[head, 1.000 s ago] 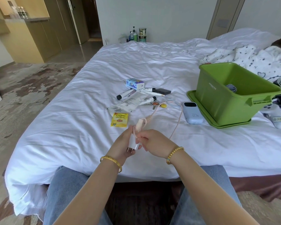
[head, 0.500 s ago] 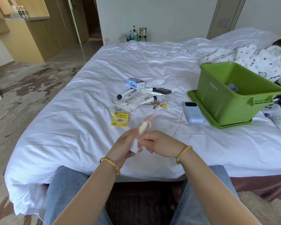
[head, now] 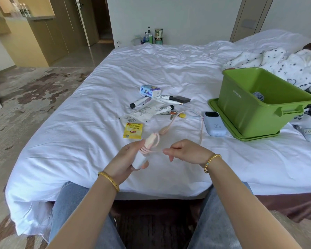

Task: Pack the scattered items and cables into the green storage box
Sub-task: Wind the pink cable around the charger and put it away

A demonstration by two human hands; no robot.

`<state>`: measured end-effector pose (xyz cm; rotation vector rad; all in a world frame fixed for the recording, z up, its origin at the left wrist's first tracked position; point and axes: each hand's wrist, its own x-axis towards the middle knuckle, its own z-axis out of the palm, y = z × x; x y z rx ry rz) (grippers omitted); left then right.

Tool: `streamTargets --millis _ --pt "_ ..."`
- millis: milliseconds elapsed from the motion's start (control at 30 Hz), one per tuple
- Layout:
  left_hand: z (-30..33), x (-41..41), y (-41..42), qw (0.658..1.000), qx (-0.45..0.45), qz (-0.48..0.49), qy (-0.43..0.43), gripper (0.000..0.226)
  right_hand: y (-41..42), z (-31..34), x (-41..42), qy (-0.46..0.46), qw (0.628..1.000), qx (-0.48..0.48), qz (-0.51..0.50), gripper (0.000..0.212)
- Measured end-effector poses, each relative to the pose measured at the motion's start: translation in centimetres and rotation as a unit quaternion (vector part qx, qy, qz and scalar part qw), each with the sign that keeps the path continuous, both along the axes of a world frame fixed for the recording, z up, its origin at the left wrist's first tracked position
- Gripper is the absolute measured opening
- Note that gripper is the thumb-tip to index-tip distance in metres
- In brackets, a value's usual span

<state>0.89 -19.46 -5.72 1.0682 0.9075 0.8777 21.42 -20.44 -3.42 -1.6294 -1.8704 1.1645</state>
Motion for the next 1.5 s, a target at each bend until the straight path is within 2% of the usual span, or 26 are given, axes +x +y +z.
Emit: streamTargets --millis 133,300,367,433,500,600,700,800,933,1133,1367,1500 --pt "-1.0 -0.2 -1.3 0.983 0.009 -0.147 0.106 0.026 0.5 0.5 0.0 0.001 1.000 -0.017 0.016 0.031" --pt "-1.1 0.2 -2.0 0.939 0.039 -0.241 0.243 0.022 0.7 1.0 -1.2 -0.075 0.994 -0.042 0.065 0.034" --pt "-0.7 0.7 -1.8 0.920 0.077 -0.240 0.300 0.021 0.6 1.1 -2.2 -0.094 0.993 -0.027 0.063 0.034" --pt "-0.5 1.3 -1.4 0.923 0.098 -0.169 0.331 0.019 0.4 1.1 -3.1 -0.101 0.994 0.012 0.045 0.031" --pt "-0.4 1.5 -1.1 0.945 0.074 -0.056 0.315 0.021 0.0 1.4 -3.8 -0.072 0.995 0.060 0.025 0.030" --pt "-0.2 1.6 -1.4 0.985 -0.039 0.052 0.157 0.020 -0.8 2.1 -4.2 -0.001 0.994 0.104 0.014 0.029" --pt "-0.4 1.6 -1.5 0.994 -0.077 0.073 0.037 0.029 -1.3 2.0 -4.2 0.031 0.995 0.093 0.010 0.022" --pt "-0.1 1.8 -1.7 0.993 -0.093 0.072 -0.024 0.032 -1.4 1.3 -3.9 0.041 0.997 0.063 0.000 0.022" --pt "0.3 2.3 -1.6 0.994 -0.086 0.063 -0.029 0.026 -1.3 1.0 -3.1 0.025 0.999 0.044 0.009 0.024" --pt "-0.3 2.0 -1.9 0.999 -0.019 0.051 0.003 0.023 -1.1 1.2 -2.0 0.009 0.999 0.024 0.028 0.023" --pt "-0.3 2.3 -1.5 0.995 -0.046 0.081 0.031 0.016 -1.0 0.9 -2.2 -0.076 0.993 0.042 0.077 0.021" --pt "-0.2 1.7 -1.3 0.996 -0.047 0.063 0.031 0.013 -0.8 0.7 -1.5 -0.042 0.997 0.005 0.059 0.022"
